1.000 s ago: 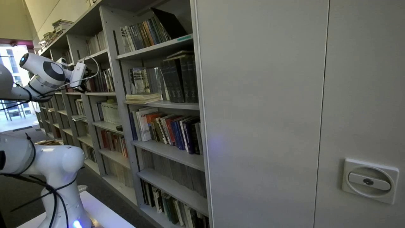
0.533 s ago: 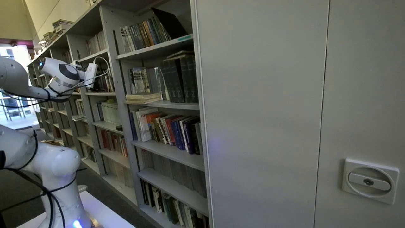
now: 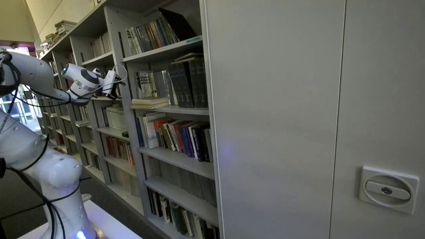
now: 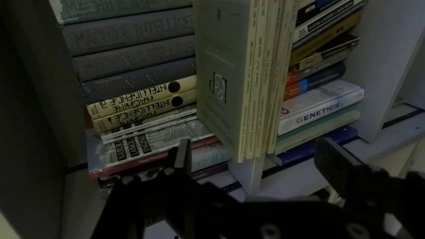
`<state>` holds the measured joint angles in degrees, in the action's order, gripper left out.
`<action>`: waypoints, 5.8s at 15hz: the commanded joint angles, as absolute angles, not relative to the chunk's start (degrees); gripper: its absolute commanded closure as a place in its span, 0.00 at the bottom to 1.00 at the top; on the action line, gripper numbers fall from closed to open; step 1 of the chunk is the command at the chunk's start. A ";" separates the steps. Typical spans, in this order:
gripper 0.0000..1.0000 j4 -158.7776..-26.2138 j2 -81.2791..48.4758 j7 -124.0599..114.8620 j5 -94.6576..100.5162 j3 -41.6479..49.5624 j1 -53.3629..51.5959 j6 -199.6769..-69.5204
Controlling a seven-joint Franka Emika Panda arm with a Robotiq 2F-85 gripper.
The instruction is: Put the book on top of the books on the shelf
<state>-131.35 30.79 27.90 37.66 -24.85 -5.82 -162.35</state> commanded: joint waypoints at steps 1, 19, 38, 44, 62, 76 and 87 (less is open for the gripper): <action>0.00 -130.88 30.20 26.26 40.17 -22.92 -8.17 -161.48; 0.00 -123.60 21.62 23.22 47.65 -29.42 5.50 -161.22; 0.00 -122.49 18.50 17.58 54.37 -38.32 15.46 -160.91; 0.00 -118.49 16.67 17.39 56.44 -42.56 19.25 -160.16; 0.00 -111.44 10.33 11.92 63.53 -49.71 25.42 -155.60; 0.00 -114.48 12.19 14.17 62.43 -23.45 -3.95 -155.16; 0.00 -117.32 11.86 14.48 63.27 -17.34 -9.40 -154.92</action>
<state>-116.79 11.38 14.03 61.68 -19.01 -7.91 -156.33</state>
